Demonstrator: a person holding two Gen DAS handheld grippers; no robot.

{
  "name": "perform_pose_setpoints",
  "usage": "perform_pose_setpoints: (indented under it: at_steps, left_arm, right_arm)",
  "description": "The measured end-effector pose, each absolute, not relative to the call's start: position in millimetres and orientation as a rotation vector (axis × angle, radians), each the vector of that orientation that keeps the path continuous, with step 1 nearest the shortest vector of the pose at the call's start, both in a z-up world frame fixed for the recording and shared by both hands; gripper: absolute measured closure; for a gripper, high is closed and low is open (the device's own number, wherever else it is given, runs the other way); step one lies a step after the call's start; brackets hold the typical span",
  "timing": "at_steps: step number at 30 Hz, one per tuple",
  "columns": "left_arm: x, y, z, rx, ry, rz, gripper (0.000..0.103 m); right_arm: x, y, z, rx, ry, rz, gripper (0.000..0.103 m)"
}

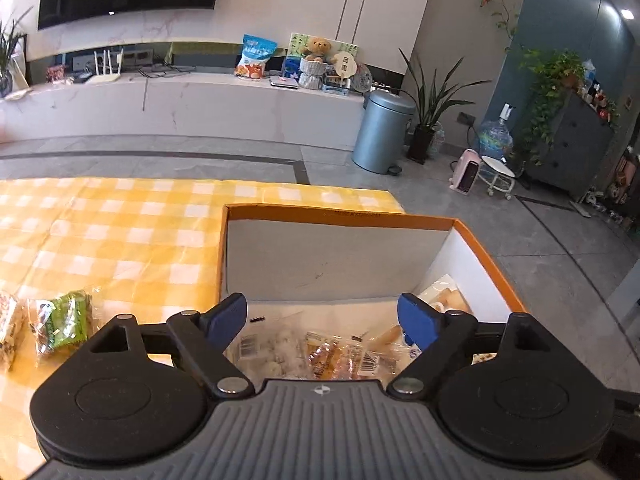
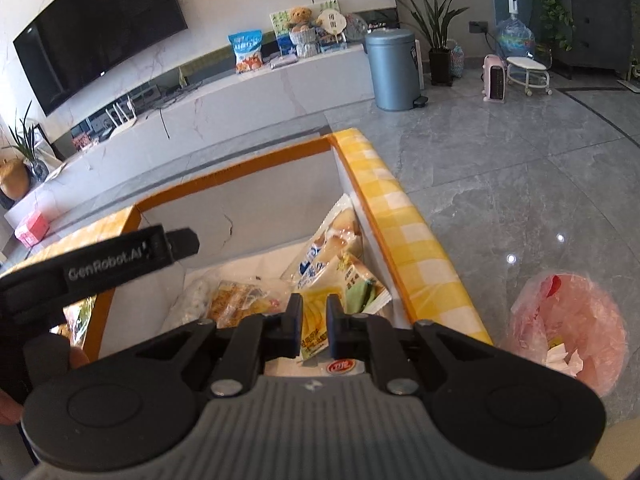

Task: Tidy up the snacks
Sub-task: 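Lower the clear egg pack into the box and open the left gripper, then move both grippers back over the remaining snacks on the tablecloth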

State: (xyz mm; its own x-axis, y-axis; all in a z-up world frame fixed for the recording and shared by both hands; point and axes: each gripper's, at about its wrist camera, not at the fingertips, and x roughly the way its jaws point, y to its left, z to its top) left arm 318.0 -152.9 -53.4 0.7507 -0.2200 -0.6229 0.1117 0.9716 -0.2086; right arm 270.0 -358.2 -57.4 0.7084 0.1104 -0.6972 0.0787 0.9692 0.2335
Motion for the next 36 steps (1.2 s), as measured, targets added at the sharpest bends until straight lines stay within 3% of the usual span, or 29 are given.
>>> perform_pose_setpoints:
  at_steps: [1, 5, 8, 14, 16, 21, 32, 36]
  left_arm:
    - [317.3, -151.7, -52.9, -0.166, 0.703, -0.183, 0.003]
    - [320.7, -155.2, -48.6, -0.160, 0.732, -0.194, 0.003]
    - [315.6, -152.1, -42.4, -0.129, 0.734, -0.219, 0.003]
    - [303.6, -144.6, -28.5, -0.131, 0.742, -0.215, 0.003]
    - [299.2, -140.2, -24.0, -0.124, 0.740, -0.219, 0.003]
    - [287.8, -126.7, -10.0, -0.066, 0.714, -0.199, 0.003]
    - [258.1, -57.7, 8.7, -0.100, 0.736, -0.084, 0.003]
    - [254.1, -11.8, -4.2, -0.225, 0.842, -0.039, 0.003]
  right_arm:
    - [269.8, -358.7, -57.2, 0.247, 0.780, 0.007, 0.077]
    - [269.9, -359.9, -56.6, 0.247, 0.779, -0.019, 0.076]
    - [266.6, -359.7, -52.4, 0.250, 0.768, -0.026, 0.069]
    - [262.0, -354.5, -43.1, 0.245, 0.752, 0.000, 0.044]
    - [260.7, -349.7, -39.3, 0.222, 0.744, -0.012, 0.029]
    - [256.9, -337.1, -30.9, 0.206, 0.726, -0.025, 0.008]
    - [232.0, -298.7, 13.1, 0.151, 0.604, 0.011, 0.003]
    - [227.6, -279.7, 19.9, 0.146, 0.589, 0.100, 0.003]
